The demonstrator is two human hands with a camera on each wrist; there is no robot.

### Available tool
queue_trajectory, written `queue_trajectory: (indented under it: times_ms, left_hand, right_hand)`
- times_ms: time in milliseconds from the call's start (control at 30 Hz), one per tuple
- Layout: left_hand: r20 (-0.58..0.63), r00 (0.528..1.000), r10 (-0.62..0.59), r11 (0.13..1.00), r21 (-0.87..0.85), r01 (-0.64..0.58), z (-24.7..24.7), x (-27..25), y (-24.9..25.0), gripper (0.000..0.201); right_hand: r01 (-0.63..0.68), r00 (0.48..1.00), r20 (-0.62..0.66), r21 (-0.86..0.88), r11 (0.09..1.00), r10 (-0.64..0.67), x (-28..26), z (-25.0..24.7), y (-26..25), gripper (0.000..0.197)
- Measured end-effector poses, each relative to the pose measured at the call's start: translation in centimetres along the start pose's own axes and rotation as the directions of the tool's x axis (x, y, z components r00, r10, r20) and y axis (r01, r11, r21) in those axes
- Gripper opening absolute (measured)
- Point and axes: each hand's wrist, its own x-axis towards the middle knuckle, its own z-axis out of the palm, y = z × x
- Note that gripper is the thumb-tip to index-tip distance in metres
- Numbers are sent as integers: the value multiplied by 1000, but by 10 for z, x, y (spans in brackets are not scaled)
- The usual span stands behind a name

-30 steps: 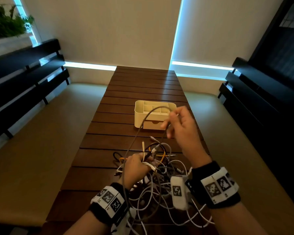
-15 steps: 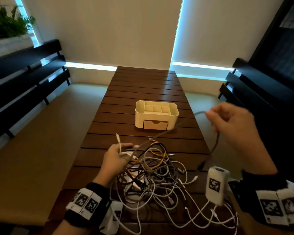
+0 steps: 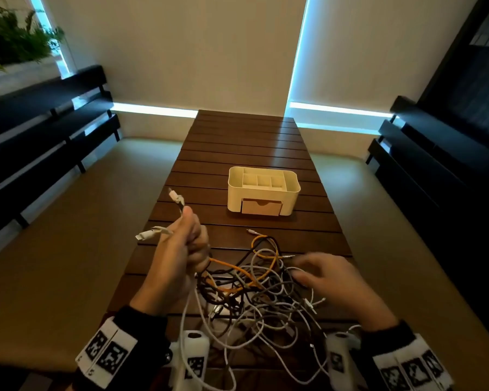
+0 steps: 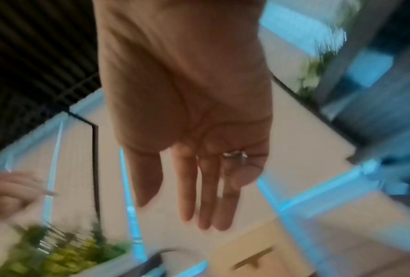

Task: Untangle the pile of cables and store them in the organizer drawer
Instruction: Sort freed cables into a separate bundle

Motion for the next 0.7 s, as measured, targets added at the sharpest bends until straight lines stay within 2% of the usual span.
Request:
queue_trajectory:
  times_ms: [33,67,100,133,167,233,267,333,367,400,500,533,600,700]
  left_hand:
    - [57,998,-6,1000,-26,7,5,-2,-3,42]
    - [118,993,-8,998,-64,16,10,-3,-6,43]
    - [172,985,-1,994,-108,20,15,-5,-9,44]
    - [210,978,12,987,-157,22,19,-7,-9,44]
    - [221,975,24,979,-202,22,23,-8,-7,44]
    - [161,986,38,963,-269,7,25,-9,2,45]
    - [107,993,54,959,-282,-22,21,-9,8,46]
    - [-15,994,105,958,-267,-106,7,-7,18,49]
    - [-81,988,130,955,-259,-146,-1,-5,24,51]
    - [-138,978,155,947,-261,-187,-9,-4,30,52]
    - [-234,939,253,899,-301,-317,-26,-2,51,48]
    - [-248,929,276,887,-305,-345,-28,-2,55,48]
    - [-285,909,303,880,-282,-382,-28,-2,55,47]
    - [-328,896,300,872,-287,-397,-31,1,47,48]
  right_hand:
    - [134,991,-29,264,955,-131,-2,2,-20,39]
    - [224,971,-21,426,877,-238,-2,9,-41,46]
    - [284,943,14,485,827,-332,-1,17,-59,53]
    - [328,911,51,512,794,-409,2,30,-72,55]
    - [359,880,81,535,765,-469,5,44,-81,50]
    - [317,837,176,617,721,-518,9,62,-91,27]
    - [333,814,199,611,718,-547,11,67,-89,24]
    - [473,783,191,436,766,-592,12,71,-83,21]
    - [516,779,196,341,786,-596,15,73,-76,15]
    - [498,798,233,262,827,-555,18,76,-67,10]
    - [269,865,377,206,941,-330,26,86,-44,24]
    - [241,879,381,166,956,-287,28,89,-39,28]
    - [249,892,367,90,964,-264,32,86,-31,28]
    - [300,871,394,49,953,-294,35,74,-18,22]
